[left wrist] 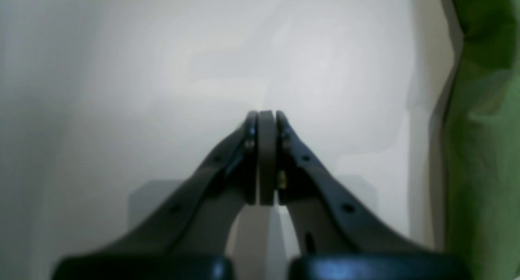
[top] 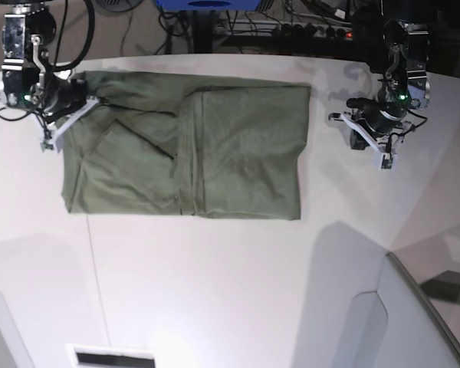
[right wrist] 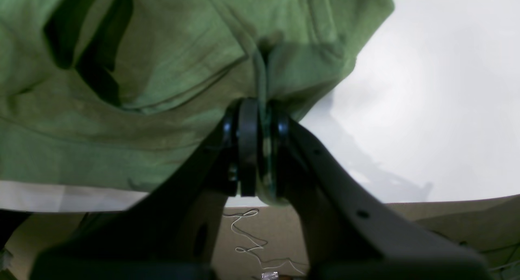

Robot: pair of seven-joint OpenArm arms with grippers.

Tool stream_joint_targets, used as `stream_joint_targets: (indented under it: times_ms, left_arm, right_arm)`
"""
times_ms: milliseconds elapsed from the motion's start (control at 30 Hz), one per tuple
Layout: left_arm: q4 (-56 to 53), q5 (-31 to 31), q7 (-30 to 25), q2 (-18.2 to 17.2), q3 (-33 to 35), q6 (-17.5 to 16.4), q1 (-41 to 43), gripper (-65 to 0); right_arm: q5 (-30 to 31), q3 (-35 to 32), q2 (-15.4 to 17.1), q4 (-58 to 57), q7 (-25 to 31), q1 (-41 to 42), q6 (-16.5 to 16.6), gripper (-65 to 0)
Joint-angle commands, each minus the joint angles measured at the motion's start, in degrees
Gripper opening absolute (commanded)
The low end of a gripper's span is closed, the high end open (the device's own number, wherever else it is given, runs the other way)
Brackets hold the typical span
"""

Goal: Layout the t-shirt on the table in an organized manner, then fold the t-shirt properly
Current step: 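Pull the grasped edge with the right gripper to straighten the shirt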

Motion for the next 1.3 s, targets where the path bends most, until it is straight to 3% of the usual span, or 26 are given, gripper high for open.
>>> stream_joint_targets:
  times_ms: [0,67,233,433,533,633,867,967,1267]
  left_arm:
    - [0.88,-0.11,-1.09,-0.85,-0.42,0.17,-0.45,-65.0]
    - [0.88,-0.11,-1.09,-0.85,-0.42,0.17,-0.45,-65.0]
    - [0.88,-0.11,-1.09,-0.85,-0.42,0.17,-0.45,-65.0]
    - [0.88,-0.11,-1.09,-0.85,-0.42,0.17,-0.45,-65.0]
    - [0.88,-0.11,-1.09,-0.85,-0.42,0.17,-0.45,-65.0]
    - [0.88,-0.11,-1.09,-0.85,-0.42,0.17,-0.45,-65.0]
    - [0.88,-0.11,-1.09,-0.85,-0.42,0.17,-0.45,-65.0]
    - [0.88,-0.11,-1.09,-0.85,-0.42,0.17,-0.45,-65.0]
    - [0.88,-0.11,-1.09,-0.85,-0.42,0.17,-0.45,-65.0]
  right_arm:
    - [-0.19,0.10,0.61,1.00,0.06,0.65,-0.35,-59.3]
    - [-0.19,0.10,0.61,1.09,-1.61,1.18,-0.35,-57.8]
    - [-0.28,0.01,0.61,3.02,-2.58,1.09,-0.35,-43.4]
    - [-0.28,0.01,0.61,4.08,-2.58,1.27,-0.26,-43.4]
    - [-0.28,0.01,0.61,3.82,-2.58,1.36,-0.17,-45.9]
    - [-0.28,0.01,0.61,3.73,-2.76,1.44,-0.17,-55.4]
    - [-0.28,0.01,0.61,3.73,-2.76,1.36,-0.17,-58.2]
    - [-0.28,0.01,0.61,3.73,-2.93,1.44,-0.26,-65.0]
    - [-0.28,0.01,0.70,3.55,-3.20,3.47,-0.26,-65.0]
